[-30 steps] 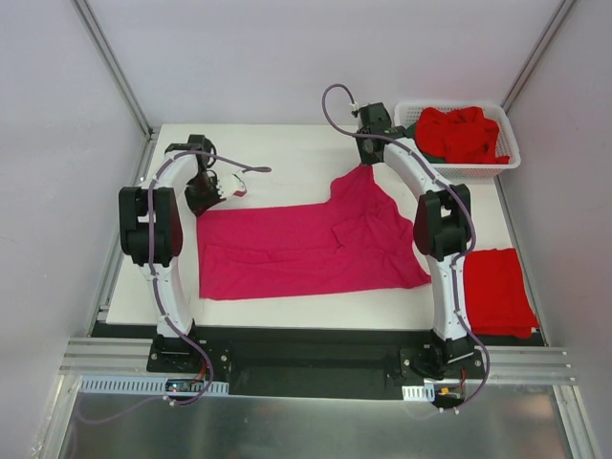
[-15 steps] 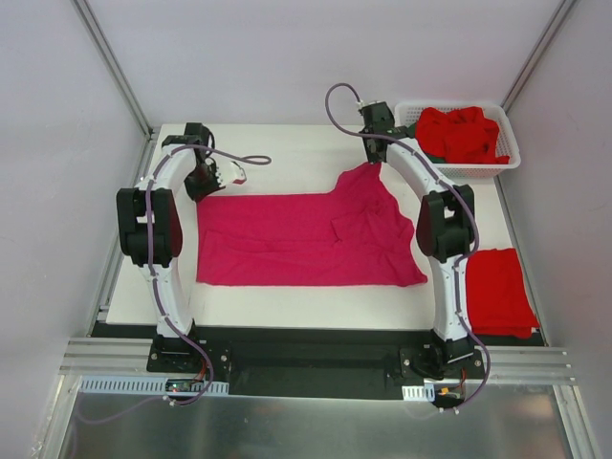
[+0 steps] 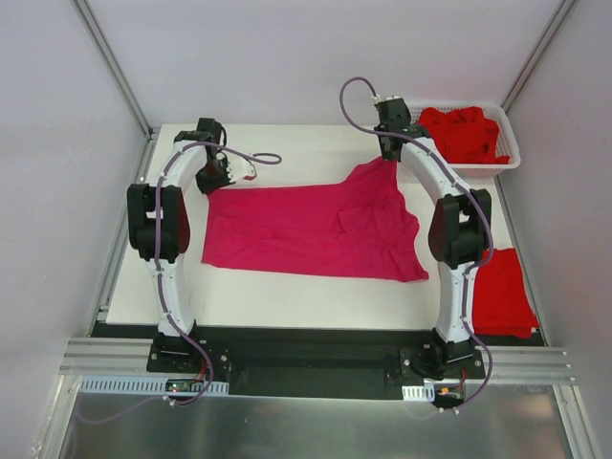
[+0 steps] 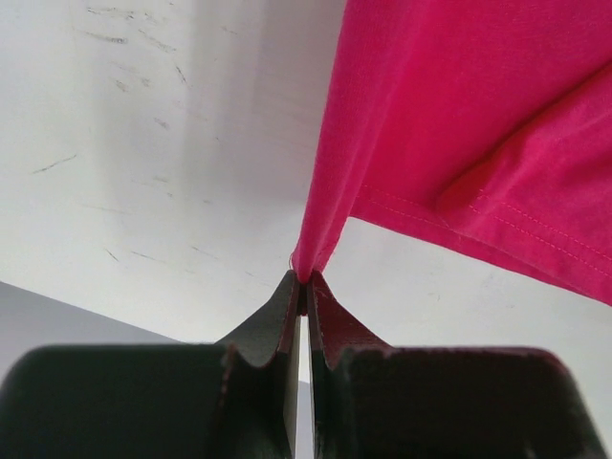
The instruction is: Fold and stack the t-shirts
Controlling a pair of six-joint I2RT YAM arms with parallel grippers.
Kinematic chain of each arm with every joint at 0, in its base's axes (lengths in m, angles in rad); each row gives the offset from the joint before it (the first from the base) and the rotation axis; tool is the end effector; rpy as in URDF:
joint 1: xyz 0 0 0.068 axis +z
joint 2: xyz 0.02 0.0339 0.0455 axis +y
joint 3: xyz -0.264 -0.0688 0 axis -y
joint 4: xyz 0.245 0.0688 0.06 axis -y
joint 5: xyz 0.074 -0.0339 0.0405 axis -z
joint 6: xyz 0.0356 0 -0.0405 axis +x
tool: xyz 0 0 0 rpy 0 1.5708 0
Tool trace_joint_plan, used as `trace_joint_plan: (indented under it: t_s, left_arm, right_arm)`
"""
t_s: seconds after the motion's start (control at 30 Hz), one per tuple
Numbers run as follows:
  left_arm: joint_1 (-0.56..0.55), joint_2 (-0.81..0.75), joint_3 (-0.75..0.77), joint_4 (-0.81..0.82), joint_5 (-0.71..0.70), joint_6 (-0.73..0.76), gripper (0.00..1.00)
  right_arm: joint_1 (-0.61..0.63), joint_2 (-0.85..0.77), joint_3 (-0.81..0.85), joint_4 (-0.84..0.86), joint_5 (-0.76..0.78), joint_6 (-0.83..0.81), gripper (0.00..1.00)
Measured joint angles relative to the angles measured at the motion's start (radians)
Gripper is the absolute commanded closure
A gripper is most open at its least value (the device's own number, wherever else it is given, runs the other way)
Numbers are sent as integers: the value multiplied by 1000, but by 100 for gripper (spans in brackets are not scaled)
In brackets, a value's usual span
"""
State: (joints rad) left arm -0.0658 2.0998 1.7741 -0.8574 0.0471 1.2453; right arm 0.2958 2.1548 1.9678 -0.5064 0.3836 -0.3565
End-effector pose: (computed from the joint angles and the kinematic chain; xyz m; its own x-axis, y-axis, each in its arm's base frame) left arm 0.4449 -0.0310 0.2184 -0.2163 0.9628 -0.1622 0.9020 0.2607 0.3443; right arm 0.4819 0.1329 0.2788 -0.5747 -0.5135 -0.6372 -0.2087 0.8449 -0.4926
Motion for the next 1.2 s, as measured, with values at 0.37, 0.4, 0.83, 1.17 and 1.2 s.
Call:
trace_joint_plan:
  t_s: [0.37, 0.4, 0.83, 1.17, 1.2]
  left_arm:
    - [-6, -2, -17, 11, -2, 0, 100]
    - [-6, -5, -26, 11, -2, 0, 100]
    - [-6, -132, -117, 16, -3, 0, 100]
    - [-6, -164, -182, 18, -4, 0, 100]
    - [-6, -165, -187, 18, -4, 0, 100]
  right_arm:
    - [6, -35, -52, 5, -34, 6, 99]
    - [8, -37, -59, 3, -35, 8, 99]
    - [54, -142, -84, -42, -49, 11, 99]
    - [90, -281, -197, -85, -13, 21, 99]
    - [93, -291, -212, -89, -11, 24, 99]
